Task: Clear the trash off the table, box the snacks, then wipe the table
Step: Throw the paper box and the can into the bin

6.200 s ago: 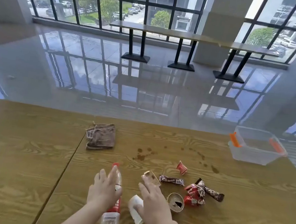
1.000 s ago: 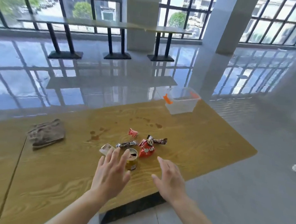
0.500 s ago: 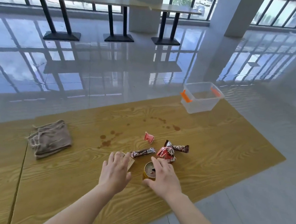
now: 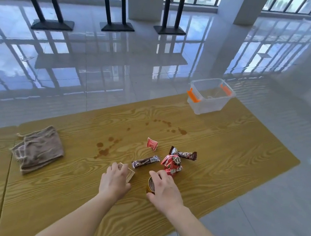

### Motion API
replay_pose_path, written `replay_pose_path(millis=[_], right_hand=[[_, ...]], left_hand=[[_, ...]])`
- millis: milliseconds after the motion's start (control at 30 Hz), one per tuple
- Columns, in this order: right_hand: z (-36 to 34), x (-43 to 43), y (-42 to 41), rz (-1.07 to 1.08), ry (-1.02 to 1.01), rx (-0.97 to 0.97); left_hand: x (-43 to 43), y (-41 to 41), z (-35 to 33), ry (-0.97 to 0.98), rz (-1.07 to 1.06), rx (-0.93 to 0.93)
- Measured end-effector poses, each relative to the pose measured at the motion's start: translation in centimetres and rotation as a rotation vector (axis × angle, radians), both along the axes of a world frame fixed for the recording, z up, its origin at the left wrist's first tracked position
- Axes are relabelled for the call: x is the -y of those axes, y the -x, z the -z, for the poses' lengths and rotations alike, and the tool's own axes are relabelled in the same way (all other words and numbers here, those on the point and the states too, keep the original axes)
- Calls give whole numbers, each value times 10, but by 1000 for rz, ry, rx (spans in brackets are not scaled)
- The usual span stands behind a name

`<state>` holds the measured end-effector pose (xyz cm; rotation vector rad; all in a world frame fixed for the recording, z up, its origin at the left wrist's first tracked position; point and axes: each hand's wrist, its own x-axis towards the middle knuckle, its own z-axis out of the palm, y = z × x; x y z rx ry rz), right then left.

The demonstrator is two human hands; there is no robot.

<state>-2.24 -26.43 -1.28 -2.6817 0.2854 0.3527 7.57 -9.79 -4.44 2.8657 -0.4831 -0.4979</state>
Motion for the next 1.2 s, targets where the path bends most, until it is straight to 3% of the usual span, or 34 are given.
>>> replay_pose_path(millis=[267,667,1200], right_hand=[[-10,12,9,46,8,36],[-27,44,65,267,39,135],[-33,127,273,680,58,148]], left_hand=[[-11,6,-9,78,2,67],[45,40,-43,301,292,190],[182,208,-55,298,741,134]])
